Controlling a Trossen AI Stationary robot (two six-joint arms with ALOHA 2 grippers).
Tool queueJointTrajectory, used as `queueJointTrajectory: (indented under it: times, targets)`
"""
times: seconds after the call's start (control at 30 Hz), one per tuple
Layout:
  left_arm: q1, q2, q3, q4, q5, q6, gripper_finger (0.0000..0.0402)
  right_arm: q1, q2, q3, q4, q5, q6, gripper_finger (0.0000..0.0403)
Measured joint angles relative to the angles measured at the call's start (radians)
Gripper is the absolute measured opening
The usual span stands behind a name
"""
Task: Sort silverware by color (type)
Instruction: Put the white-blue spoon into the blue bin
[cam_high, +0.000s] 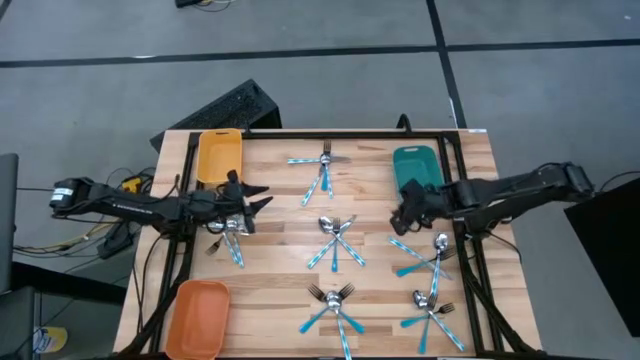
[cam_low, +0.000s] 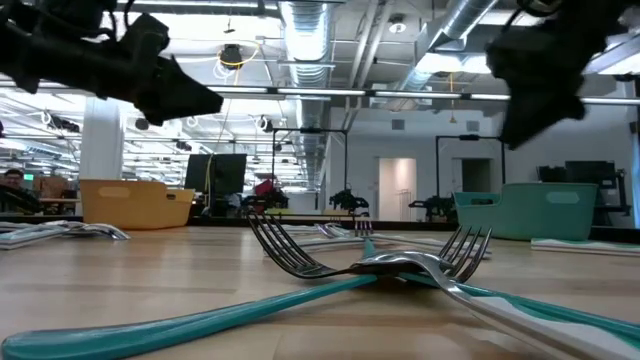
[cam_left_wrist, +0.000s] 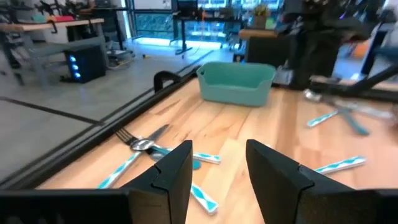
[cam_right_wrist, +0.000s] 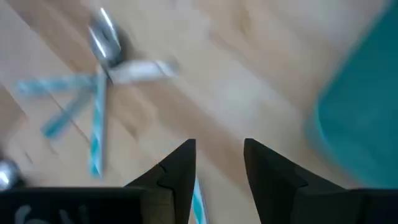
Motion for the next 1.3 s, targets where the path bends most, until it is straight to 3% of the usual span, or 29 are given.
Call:
queueJointTrajectory:
  times: [0.27,0.47,0.67,0.9,1.3]
  targets:
    - [0.001,0.169,0.12,-0.009,0.017,0.051,0.0139,0.217,0.107,0.045,-0.171,-0.221,0.377,0.0158]
    - [0.032,0.218,0.185,-0.018,0.022,0.029,0.0139,0.361,0.214,0.04,-0.246,-0.313,0.681,0.0158]
    - [0.12,0.223,0.259,-0.09,0.077,0.055,0.0139,0.458,0.31,-0.011,-0.239,-0.483,0.87,0.0158]
    - [0.2,0.223,0.271,-0.094,0.104,0.058,0.0139,0.483,0.328,-0.088,-0.121,-0.49,0.945,0.0158]
    - [0.206,0.223,0.271,-0.108,0.095,0.092,0.0139,0.452,0.321,-0.188,-0.006,-0.512,0.91,0.0156]
